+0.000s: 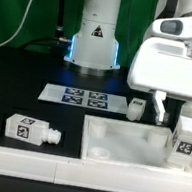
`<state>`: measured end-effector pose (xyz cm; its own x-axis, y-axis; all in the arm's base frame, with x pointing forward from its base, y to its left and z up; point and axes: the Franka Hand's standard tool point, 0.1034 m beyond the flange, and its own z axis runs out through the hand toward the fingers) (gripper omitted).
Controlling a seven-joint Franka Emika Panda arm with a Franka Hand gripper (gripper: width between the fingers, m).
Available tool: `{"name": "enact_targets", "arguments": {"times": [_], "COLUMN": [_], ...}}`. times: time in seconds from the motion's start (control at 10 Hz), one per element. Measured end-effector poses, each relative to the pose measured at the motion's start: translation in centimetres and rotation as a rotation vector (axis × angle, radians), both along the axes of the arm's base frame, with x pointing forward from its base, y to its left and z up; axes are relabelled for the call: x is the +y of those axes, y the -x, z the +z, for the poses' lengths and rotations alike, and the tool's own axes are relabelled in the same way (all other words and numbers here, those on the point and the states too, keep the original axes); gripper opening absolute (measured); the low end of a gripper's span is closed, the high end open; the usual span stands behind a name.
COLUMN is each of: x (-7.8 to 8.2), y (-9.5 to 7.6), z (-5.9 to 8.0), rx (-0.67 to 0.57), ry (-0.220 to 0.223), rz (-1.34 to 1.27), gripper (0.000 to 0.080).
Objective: Assemble one leg
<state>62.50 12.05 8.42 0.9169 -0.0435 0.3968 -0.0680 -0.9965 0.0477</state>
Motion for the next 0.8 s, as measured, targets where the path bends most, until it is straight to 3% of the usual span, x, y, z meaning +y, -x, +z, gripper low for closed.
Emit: {"name": "enact_targets", "arguments": {"times": [0.3,0.5,0.8], "x": [-0.6,-1.3,-1.6], "y": [-1.4,-1.0,-1.7], "z": [1.2,1.2,1.5], "rx": [0.242,0.404,0.401], "ry": [-0.039,-0.054,-0.061], "rz": [-0.05,-0.086,-0.112], "gripper": [0.0649,0.0649,0.0649]}}
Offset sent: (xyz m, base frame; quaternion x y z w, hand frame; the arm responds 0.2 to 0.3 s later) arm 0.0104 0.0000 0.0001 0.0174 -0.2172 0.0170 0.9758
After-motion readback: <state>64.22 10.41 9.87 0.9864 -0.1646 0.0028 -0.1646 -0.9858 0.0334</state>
